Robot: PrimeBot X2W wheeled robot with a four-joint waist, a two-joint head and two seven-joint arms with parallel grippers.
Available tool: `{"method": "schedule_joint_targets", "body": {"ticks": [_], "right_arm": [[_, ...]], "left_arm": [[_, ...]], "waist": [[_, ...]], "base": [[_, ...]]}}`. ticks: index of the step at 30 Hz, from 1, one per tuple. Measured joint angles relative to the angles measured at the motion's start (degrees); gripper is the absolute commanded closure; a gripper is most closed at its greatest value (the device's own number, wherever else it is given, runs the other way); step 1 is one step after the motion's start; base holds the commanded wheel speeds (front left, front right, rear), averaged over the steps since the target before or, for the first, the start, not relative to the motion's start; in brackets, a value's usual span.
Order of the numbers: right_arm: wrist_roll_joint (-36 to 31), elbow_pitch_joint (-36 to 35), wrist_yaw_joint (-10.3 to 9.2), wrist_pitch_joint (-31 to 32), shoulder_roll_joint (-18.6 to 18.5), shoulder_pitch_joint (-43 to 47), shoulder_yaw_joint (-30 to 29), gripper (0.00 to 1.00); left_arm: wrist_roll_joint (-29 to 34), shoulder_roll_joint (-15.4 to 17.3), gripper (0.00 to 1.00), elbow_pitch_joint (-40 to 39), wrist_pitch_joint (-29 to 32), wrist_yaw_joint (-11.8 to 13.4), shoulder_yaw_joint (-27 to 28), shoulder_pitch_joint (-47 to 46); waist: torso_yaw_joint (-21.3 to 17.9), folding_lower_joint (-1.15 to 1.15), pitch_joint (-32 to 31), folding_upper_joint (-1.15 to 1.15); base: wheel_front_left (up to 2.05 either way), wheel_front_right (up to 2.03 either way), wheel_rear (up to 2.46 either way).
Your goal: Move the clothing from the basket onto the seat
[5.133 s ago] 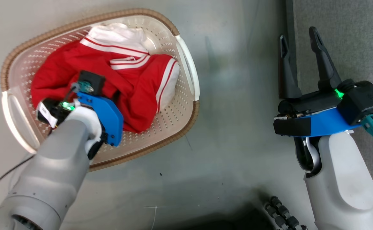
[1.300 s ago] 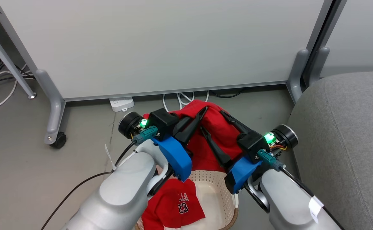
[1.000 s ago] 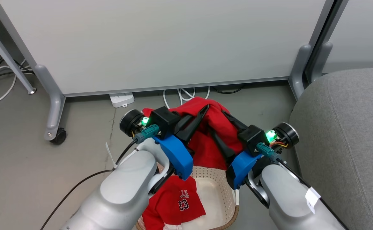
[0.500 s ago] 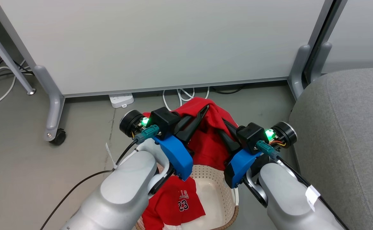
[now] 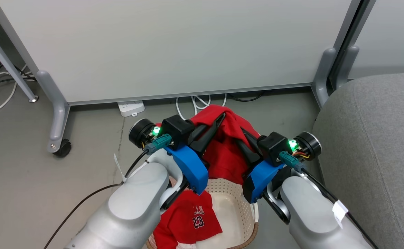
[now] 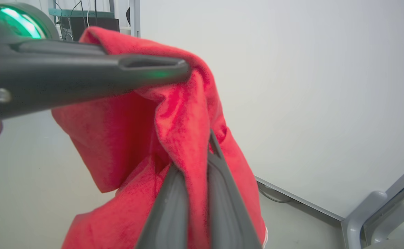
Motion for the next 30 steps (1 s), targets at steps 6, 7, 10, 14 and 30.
{"method": "schedule_joint_targets", "body": {"ticks": [6,7,10,14,30], "right_arm": [[0.63,-0.68,0.00,0.00,0.03,0.02,-0.75,1.00],[0.64,-0.75,0.00,0.00,0.03,0.02,-1.00,1.00],[0.96,-0.91,0.00,0.00,0.07,0.02,-2.09,1.00],[0.92,-1.34,0.00,0.00,0.11,0.01,-4.00,1.00],[-1.74,-6.03,0.00,0.00,0.02,-0.38,-14.47,1.00]], "left_arm": [[-0.15,-0.02,0.00,0.36,0.00,0.00,-0.08,-0.03],[-0.15,-0.04,0.00,0.41,0.00,0.00,-0.11,-0.07],[-0.15,-0.09,0.00,0.48,0.00,0.05,-0.19,-0.17],[-0.13,-0.09,0.00,0.46,-0.01,0.32,-0.26,-0.25],[1.22,1.54,0.00,-1.72,-0.05,1.08,-1.45,-1.37]], "waist": [[-0.13,0.00,0.09,0.00],[-0.16,0.00,0.12,0.00],[-0.34,0.00,0.33,0.00],[-0.77,0.00,1.04,0.00],[-6.97,0.00,5.36,0.00]], "base": [[0.00,0.00,0.00],[0.00,0.00,0.00],[0.00,0.00,0.00],[0.00,0.00,0.00],[0.00,0.00,0.00]]}}
